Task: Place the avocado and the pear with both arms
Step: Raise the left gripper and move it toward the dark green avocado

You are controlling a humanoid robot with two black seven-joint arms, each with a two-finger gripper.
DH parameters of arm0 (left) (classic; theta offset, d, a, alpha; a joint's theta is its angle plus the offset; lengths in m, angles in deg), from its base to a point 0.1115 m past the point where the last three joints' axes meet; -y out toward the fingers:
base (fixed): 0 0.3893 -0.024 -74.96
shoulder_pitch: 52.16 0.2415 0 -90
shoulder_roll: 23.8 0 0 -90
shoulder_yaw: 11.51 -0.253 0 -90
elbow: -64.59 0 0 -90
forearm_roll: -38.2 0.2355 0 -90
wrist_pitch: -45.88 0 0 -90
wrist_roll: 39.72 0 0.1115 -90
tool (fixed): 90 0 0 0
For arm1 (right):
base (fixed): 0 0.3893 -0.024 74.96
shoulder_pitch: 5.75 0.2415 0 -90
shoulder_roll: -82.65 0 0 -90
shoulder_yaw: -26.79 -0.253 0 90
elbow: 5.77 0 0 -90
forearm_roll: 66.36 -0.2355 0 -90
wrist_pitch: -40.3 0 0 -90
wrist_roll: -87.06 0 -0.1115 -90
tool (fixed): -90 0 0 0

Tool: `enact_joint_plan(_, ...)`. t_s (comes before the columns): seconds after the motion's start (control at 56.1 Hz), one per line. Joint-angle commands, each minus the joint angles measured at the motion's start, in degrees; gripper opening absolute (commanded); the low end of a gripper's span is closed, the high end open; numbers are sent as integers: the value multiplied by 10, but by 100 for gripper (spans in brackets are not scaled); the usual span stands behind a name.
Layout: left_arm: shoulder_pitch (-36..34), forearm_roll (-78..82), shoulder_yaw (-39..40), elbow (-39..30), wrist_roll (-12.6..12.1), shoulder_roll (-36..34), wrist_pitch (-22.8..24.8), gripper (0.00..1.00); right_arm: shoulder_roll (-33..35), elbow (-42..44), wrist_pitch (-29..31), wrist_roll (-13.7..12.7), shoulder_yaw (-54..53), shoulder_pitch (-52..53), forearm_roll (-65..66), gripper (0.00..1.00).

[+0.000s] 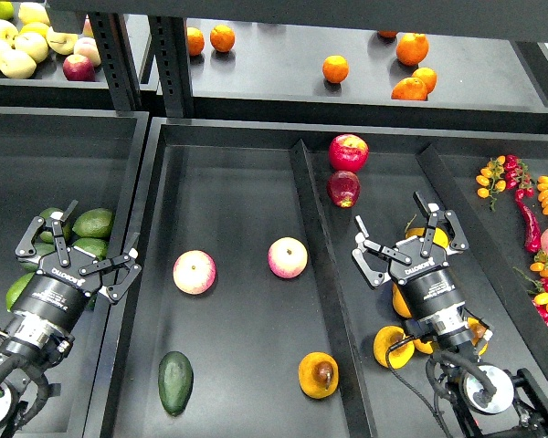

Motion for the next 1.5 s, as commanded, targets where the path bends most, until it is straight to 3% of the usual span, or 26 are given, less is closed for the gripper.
enact_joint_plan(0.0, -1, -1, -3, -1, 1, 0, 5, 100, 0, 1, 0, 0, -2, 1, 0, 100)
enact_joint_plan(0.125, 0, 0, 5, 0, 2, 0, 28, 100, 0, 1, 1, 0, 0, 1, -1, 100)
enact_joint_plan(0.481, 0, -1, 7, 1, -4, 0, 38, 100, 0, 12, 1, 1, 2, 13, -1, 100)
enact_joint_plan(1.48, -23, -2, 13, 0, -13, 0, 38, 100, 0, -5, -22, -5, -31, 13, -14, 100)
